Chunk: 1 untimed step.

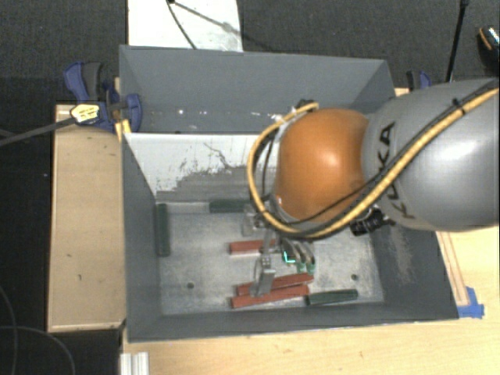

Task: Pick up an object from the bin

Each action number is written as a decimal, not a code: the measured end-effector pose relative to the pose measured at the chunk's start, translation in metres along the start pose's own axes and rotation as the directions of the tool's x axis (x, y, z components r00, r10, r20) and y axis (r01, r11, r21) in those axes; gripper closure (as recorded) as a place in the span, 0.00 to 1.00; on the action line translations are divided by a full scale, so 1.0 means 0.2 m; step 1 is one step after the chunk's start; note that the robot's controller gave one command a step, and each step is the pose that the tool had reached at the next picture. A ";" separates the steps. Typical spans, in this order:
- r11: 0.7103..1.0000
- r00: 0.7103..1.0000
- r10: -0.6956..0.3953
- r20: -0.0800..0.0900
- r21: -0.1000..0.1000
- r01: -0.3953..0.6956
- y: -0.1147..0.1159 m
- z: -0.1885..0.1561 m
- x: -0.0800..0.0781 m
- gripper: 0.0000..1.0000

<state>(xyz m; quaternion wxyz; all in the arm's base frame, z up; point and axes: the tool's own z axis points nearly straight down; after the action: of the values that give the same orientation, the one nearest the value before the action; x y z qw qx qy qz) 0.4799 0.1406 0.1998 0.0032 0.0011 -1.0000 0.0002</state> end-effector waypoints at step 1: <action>1.000 1.000 -0.006 0.002 0.001 0.006 -0.38 0.66 -0.29 0.00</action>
Offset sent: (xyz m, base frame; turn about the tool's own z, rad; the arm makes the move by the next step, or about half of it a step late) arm 0.0572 -0.0725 -0.1298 -0.0101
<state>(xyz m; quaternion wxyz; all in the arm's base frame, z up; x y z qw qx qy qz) 0.5374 0.0655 0.0668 0.0020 0.0039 -1.0000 0.0005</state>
